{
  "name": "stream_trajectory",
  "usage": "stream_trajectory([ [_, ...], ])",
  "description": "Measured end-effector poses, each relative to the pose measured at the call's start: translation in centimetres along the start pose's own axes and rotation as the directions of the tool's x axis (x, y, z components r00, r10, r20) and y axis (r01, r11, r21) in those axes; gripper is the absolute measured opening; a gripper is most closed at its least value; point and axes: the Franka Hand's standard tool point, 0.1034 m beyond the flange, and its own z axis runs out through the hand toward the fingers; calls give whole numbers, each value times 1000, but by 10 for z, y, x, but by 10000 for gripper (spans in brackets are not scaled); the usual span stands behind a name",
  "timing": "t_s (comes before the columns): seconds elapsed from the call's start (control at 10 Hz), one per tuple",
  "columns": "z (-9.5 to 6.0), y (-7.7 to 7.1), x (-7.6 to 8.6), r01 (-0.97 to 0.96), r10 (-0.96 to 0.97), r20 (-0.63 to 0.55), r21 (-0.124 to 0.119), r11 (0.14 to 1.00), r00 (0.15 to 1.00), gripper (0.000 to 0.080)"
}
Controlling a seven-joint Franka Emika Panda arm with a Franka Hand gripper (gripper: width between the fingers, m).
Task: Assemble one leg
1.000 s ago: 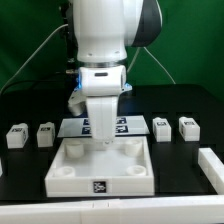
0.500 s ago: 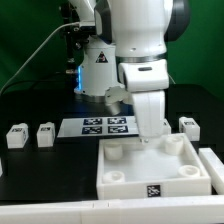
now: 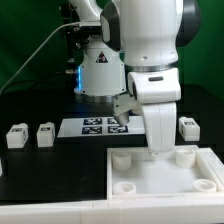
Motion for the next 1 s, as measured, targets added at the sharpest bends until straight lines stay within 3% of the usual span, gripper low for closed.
stream_trajectory([
  [0.4,0,0,-1,9,-9,11,6,1000,1000,58],
  [0.6,0,0,-1,8,-8,11,6,1000,1000,374],
  [0.7,0,0,-2,7,-8,11,6,1000,1000,374],
  [0.8,0,0,-2,7,-7,11,6,1000,1000,554],
  [0.9,0,0,-2,7,-7,11,7,1000,1000,620],
  [1.0,0,0,-2,6,-6,11,7,1000,1000,620],
])
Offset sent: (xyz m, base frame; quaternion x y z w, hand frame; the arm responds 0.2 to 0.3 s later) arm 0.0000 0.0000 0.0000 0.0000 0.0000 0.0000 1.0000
